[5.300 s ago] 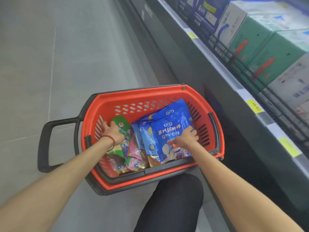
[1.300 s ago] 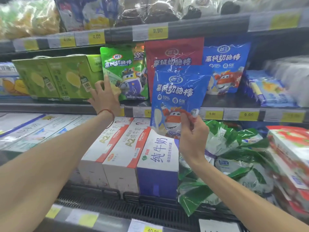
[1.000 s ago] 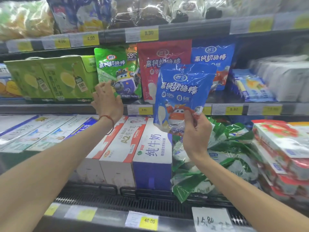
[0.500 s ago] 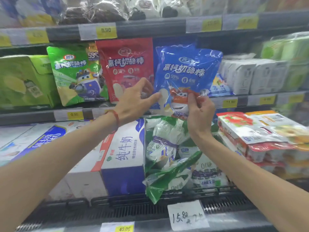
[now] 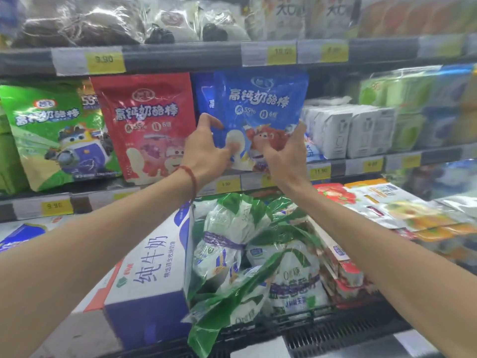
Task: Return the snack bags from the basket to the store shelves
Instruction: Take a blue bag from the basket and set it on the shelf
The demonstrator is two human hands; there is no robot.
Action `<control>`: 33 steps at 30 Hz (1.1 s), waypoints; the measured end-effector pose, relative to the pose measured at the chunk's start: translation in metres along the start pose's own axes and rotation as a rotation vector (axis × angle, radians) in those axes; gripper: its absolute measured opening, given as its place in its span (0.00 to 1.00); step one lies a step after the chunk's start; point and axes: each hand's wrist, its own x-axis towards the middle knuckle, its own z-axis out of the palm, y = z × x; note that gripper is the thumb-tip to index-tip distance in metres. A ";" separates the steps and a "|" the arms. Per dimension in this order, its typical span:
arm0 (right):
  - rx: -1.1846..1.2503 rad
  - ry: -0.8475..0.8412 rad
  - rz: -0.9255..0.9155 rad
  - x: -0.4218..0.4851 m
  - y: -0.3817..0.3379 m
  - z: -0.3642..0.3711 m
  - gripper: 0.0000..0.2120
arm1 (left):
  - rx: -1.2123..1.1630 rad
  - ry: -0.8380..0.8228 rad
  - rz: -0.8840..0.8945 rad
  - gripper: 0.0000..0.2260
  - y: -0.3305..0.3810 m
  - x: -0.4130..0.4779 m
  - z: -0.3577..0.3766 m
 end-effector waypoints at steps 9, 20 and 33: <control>-0.239 -0.067 -0.034 0.035 0.022 0.022 0.54 | 0.212 0.087 -0.088 0.15 -0.013 0.017 0.035; -0.575 -0.168 0.082 0.056 0.026 0.051 0.58 | 0.308 -0.190 -0.130 0.20 -0.011 0.011 0.037; -0.470 -0.066 -0.035 0.020 0.003 0.050 0.44 | 0.258 -0.129 0.062 0.10 0.003 -0.016 0.018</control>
